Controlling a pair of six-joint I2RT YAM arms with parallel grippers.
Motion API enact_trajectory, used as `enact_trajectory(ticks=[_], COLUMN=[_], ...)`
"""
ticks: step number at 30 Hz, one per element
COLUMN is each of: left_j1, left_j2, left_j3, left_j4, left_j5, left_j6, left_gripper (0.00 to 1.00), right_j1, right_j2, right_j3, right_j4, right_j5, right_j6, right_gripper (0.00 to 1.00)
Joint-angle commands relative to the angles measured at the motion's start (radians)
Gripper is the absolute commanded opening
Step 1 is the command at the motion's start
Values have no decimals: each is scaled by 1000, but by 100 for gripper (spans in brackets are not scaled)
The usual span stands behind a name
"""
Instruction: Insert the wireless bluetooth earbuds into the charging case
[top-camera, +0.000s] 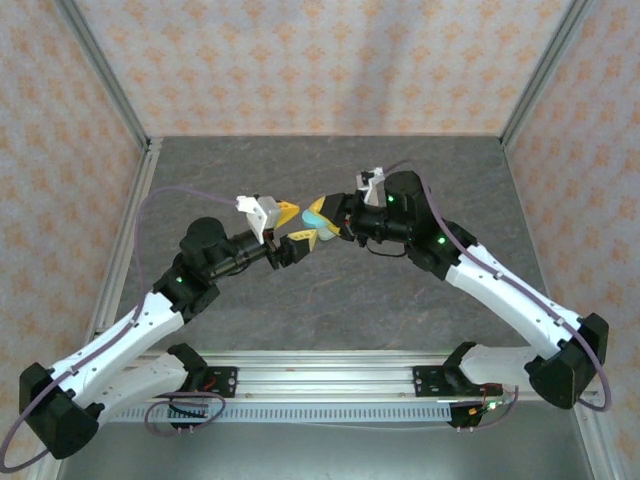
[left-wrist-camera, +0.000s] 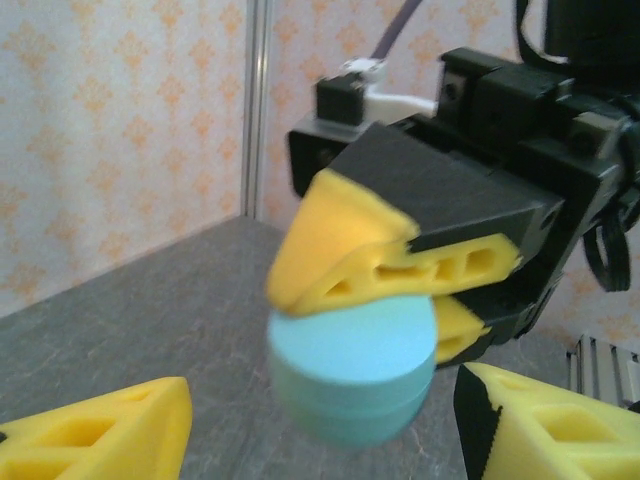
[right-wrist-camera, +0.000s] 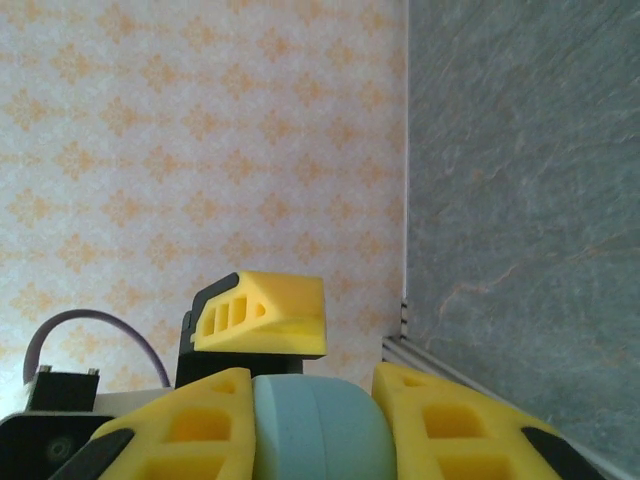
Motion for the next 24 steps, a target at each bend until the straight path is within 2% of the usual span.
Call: enact_trajectory(ticks=[1,5,10,16,24], left_j1=[42,57,56,53,53], left_j2=[-21,2,105,178,174], left_j3=[7,-9,42,95,77], left_j4=[-25,51,148,147,198], left_j5=[87,172,290,331,330], left_j6=[-15,-23,-39,-17,-32], left_gripper=[67,65,62,56,52], right_j1=[2,2,5,5,5], right_j2=[-59,-74,-78,-78,-71], right_j3=[-47,-81,-101,-108,-117], right_j4=[97,154,181,180,193], right_j5=[79,98,100,92,83], right_j6=[-19,12,25,36,44], right_gripper=[7,7,7,7,7])
